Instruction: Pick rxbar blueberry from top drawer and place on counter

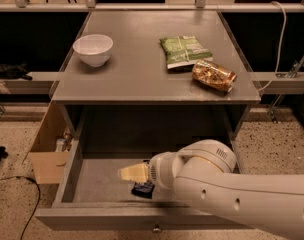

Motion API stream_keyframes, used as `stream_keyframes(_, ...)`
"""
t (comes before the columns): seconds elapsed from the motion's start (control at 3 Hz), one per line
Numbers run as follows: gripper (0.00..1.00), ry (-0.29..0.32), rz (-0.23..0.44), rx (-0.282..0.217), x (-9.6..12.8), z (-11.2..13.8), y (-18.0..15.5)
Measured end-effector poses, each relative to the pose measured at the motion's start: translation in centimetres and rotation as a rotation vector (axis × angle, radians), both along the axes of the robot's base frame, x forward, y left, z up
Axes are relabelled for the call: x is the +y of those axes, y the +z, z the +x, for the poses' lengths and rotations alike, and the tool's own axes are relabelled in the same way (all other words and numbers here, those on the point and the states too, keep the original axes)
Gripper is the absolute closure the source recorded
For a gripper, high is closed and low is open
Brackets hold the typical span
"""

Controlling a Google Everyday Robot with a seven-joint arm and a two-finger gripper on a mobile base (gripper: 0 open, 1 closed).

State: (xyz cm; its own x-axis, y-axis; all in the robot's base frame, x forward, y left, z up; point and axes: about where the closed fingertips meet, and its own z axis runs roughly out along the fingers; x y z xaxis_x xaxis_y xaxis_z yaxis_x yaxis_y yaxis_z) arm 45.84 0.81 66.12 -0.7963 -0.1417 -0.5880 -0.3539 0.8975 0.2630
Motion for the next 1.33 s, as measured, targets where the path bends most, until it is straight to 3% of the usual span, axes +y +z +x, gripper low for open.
stream_keyframes(0.33,0.00,-0.015,0.009,0.007,0.0,0.0,0.0)
stream_keyframes(1.0,0.00,-0.006,-0.036,0.028,-0.5,0.7,-1.1)
stream_keyframes(1.33,0.00,-0.051,-0.039,0.030,-1.1,1.4,-0.4)
